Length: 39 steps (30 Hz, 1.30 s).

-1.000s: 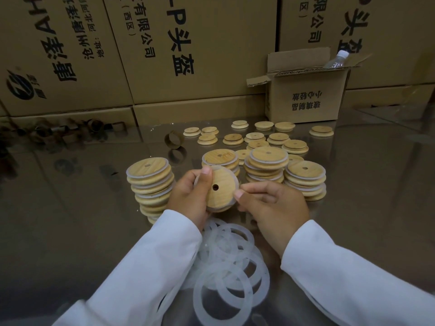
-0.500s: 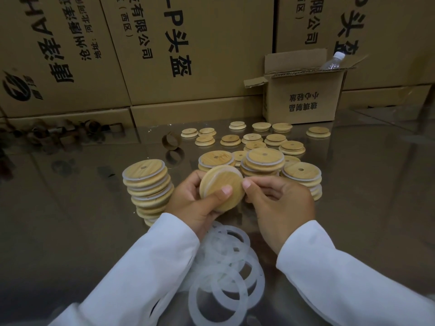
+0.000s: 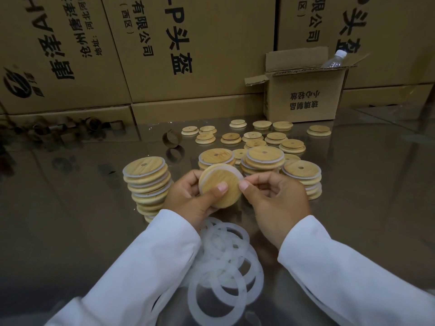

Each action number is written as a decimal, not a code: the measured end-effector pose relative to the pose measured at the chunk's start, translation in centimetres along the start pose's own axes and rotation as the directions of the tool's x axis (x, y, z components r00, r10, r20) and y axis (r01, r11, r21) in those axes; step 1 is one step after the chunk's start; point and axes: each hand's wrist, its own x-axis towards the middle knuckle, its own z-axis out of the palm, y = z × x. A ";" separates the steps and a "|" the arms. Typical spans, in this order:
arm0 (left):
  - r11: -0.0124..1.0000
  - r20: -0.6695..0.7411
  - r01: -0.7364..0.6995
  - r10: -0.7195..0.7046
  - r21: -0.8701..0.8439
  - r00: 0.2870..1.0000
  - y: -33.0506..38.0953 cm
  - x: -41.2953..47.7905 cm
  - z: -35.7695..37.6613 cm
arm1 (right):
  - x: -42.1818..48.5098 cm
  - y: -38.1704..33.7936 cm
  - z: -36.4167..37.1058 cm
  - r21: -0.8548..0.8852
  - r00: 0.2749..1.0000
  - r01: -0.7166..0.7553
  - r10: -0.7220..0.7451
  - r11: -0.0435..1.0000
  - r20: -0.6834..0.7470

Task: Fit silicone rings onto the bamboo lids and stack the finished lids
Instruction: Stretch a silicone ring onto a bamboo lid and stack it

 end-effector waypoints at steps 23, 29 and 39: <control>0.996 -0.005 0.014 -0.014 0.088 1.000 -0.1 0.2 -0.5 | 0.0 -0.2 0.2 -0.086 0.993 0.071 -0.062 0.994 0.100; 0.989 0.012 -0.029 0.027 0.144 1.000 0.4 0.1 -0.6 | 0.4 -0.6 0.0 -0.002 0.993 -0.060 0.060 0.998 0.104; 0.980 -0.029 -0.089 0.096 0.175 0.995 0.1 0.1 -0.8 | 0.2 -0.9 -0.2 -0.017 0.985 -0.088 0.089 0.996 0.149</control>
